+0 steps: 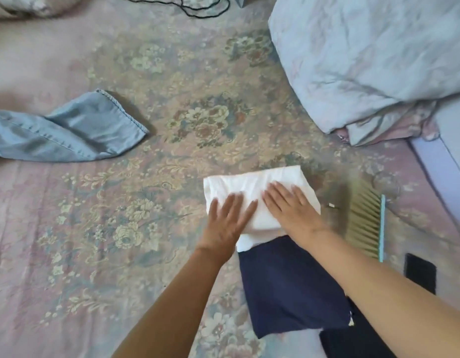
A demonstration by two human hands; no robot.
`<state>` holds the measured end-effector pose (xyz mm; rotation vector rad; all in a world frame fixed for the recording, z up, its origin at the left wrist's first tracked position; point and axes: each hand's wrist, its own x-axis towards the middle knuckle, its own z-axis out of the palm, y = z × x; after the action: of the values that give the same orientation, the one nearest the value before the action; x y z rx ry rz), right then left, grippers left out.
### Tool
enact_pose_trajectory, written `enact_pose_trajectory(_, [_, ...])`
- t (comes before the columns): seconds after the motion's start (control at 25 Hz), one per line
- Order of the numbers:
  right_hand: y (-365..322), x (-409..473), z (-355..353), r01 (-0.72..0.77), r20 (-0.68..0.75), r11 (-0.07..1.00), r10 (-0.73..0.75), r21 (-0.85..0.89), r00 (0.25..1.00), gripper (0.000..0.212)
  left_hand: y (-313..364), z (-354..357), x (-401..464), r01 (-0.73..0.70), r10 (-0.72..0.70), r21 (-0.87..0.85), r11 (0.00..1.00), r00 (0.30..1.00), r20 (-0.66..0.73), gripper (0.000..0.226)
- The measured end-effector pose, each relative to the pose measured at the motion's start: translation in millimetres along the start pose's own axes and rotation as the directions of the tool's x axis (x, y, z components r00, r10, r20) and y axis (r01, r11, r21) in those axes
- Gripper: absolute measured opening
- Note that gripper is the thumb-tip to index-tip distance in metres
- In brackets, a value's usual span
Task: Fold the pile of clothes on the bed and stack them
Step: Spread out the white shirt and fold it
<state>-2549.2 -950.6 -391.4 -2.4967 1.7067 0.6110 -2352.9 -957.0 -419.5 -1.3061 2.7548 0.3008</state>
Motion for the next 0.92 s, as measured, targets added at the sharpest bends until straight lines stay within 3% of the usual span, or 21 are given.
enact_pose_trajectory(0.08, [12.3, -8.5, 17.1, 0.022, 0.205, 0.993, -0.045, 0.115, 0.978, 0.078, 22.3, 33.3, 3.1, 0.017, -0.002, -0.054, 0.998, 0.968, 0.252, 0.094])
enact_pose_trajectory(0.16, [17.3, -12.8, 15.1, -0.029, 0.319, 0.961, -0.062, 0.274, 0.946, 0.071, 35.4, 46.8, -1.2, 0.045, -0.033, -0.250, 0.967, 0.998, 0.054, 0.073])
enact_pose_trajectory(0.24, [11.1, -1.1, 19.6, -0.078, 0.100, 0.919, 0.042, 0.386, 0.994, 0.074, 33.6, 45.9, 7.0, 0.094, -0.173, -0.338, 0.937, 0.962, -0.212, 0.056])
enact_pose_trajectory(0.32, [0.1, 12.9, 31.4, -0.135, -0.033, 0.914, 0.160, 0.382, 0.987, 0.066, 26.9, 40.9, 27.8, 0.205, -0.317, -0.388, 0.899, 0.915, -0.250, 0.051])
enact_pose_trajectory(0.44, [-8.3, 22.0, 59.4, -0.161, 0.088, 0.933, 0.140, 0.322, 0.986, 0.057, 36.7, 67.5, 42.2, 0.284, -0.355, -0.376, 0.882, 0.926, -0.132, 0.052])
enact_pose_trajectory(0.56, [-3.0, 22.8, 87.1, -0.133, 0.051, 0.936, 0.123, 0.326, 0.991, 0.060, 41.6, 106.2, 36.8, 0.349, -0.395, -0.312, 0.884, 0.914, -0.096, 0.054])
enact_pose_trajectory(0.72, [-1.4, 26.2, 96.8, -0.130, 0.016, 0.939, 0.132, 0.318, 0.991, 0.066, 36.6, 108.0, 41.9, 0.301, -0.340, -0.305, 0.903, 0.937, -0.080, 0.055])
enact_pose_trajectory(0.84, [-2.0, 26.1, 81.8, -0.168, 0.172, 0.933, 0.118, 0.317, 0.978, 0.064, 35.0, 96.7, 46.6, 0.316, -0.336, -0.226, 0.922, 0.940, -0.055, 0.060])
enact_pose_trajectory(0.92, [-7.3, 21.2, 69.9, -0.217, 0.186, 0.930, 0.167, 0.296, 0.968, 0.068, 27.1, 77.6, 39.0, 0.272, -0.277, -0.188, 0.944, 0.961, 0.000, 0.068])
